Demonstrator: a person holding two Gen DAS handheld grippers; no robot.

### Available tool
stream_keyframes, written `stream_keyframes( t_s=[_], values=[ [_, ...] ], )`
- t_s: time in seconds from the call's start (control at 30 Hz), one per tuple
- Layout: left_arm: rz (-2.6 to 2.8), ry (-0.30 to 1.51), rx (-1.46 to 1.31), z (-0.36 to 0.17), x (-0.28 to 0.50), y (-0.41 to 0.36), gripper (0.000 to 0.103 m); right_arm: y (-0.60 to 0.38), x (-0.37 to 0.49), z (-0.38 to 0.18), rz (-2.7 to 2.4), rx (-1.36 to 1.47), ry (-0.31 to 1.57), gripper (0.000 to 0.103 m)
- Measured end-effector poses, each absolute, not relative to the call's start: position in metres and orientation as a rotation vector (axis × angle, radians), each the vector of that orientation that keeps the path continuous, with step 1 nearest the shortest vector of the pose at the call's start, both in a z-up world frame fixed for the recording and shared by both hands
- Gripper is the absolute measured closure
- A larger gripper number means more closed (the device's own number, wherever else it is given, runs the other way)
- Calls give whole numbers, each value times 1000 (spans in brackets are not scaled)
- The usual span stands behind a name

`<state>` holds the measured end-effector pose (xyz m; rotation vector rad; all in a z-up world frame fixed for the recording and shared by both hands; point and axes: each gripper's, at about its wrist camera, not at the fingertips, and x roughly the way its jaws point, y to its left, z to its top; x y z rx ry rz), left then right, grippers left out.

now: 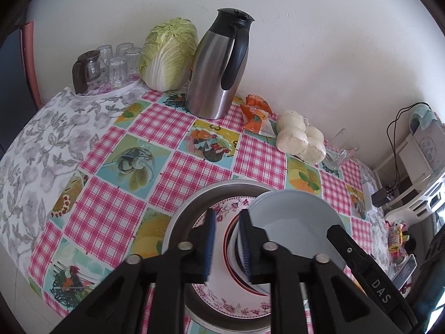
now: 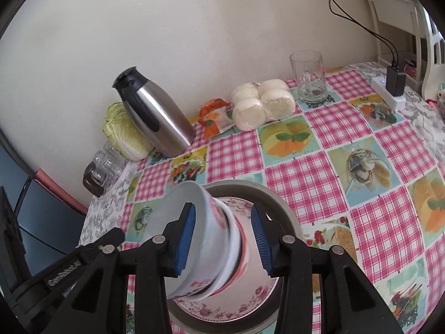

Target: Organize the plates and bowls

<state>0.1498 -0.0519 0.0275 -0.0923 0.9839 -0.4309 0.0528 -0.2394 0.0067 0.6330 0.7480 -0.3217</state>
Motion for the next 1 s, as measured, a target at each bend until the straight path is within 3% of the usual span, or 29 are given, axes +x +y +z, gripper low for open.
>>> stream_keyframes(
  t_s=[0.27, 0.4, 0.57, 1.0],
  values=[
    [-378, 978, -102, 31, 145, -41, 37, -243, 52, -4, -303, 649, 789, 58],
    [-343, 971, -78, 32, 139, -36, 24, -241, 48, 1, -304, 631, 799, 57],
    [-309, 975, -53, 27, 128, -31, 8, -238, 38, 9, -311, 601, 831, 48],
    [-265, 975, -37, 6, 97, -5, 0, -221, 7, 20, -317, 531, 853, 46]
  ],
)
